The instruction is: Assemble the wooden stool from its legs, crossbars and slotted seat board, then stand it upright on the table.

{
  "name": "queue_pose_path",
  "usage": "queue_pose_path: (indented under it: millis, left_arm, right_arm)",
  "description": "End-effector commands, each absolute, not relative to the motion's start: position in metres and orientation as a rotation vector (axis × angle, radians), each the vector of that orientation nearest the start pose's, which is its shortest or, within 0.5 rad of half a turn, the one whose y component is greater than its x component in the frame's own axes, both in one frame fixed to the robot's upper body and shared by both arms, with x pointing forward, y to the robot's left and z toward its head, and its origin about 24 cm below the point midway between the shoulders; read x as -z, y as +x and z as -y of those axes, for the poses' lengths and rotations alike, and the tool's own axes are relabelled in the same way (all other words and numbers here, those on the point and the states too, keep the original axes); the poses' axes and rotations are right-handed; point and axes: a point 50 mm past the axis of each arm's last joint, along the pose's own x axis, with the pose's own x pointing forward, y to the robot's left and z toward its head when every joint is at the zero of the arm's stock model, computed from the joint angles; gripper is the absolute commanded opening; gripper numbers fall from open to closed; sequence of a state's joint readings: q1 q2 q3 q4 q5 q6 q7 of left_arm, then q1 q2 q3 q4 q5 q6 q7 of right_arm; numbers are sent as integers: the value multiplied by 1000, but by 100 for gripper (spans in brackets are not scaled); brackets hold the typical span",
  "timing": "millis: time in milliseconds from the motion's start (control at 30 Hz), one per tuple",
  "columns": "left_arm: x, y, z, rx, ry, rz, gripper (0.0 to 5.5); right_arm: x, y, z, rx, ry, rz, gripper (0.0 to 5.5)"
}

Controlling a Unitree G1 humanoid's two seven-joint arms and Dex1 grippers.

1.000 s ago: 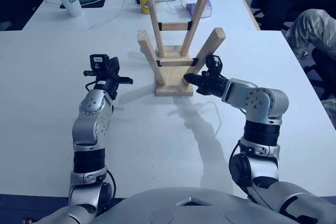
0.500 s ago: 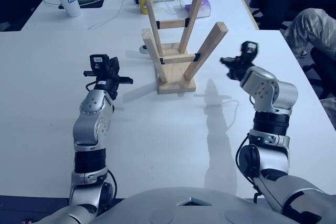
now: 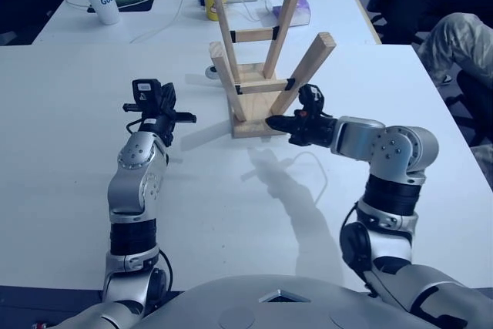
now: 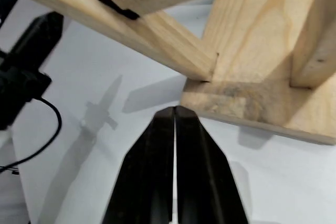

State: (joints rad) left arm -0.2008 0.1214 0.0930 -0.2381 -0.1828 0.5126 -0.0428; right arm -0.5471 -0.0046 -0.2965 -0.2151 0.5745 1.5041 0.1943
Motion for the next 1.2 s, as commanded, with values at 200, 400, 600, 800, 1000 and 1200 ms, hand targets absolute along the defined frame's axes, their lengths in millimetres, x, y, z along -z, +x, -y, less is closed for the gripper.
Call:
queue_pose_path:
  millis: [200,400,600,800,1000,1200]
  left_arm:
    - [-106,290,-163,93,-49,-61,2]
    - [-106,291,-163,81,-57,-52,2]
    - [-107,290,-168,70,-52,-50,2]
    - [-108,290,-167,71,-48,-47,2]
    - [-110,290,-168,77,-44,-44,0]
    - [-110,289,-166,81,-43,-43,0]
  right_arm:
    - [-103,318,136,-104,429,-566,0]
    - [-128,341,192,215,239,-201,0]
    - [-167,347,230,286,66,55,0]
    - [-201,334,176,-216,43,159,0]
    - [-193,315,162,-551,-73,-10,26]
    - [-187,301,154,-654,-485,36,117]
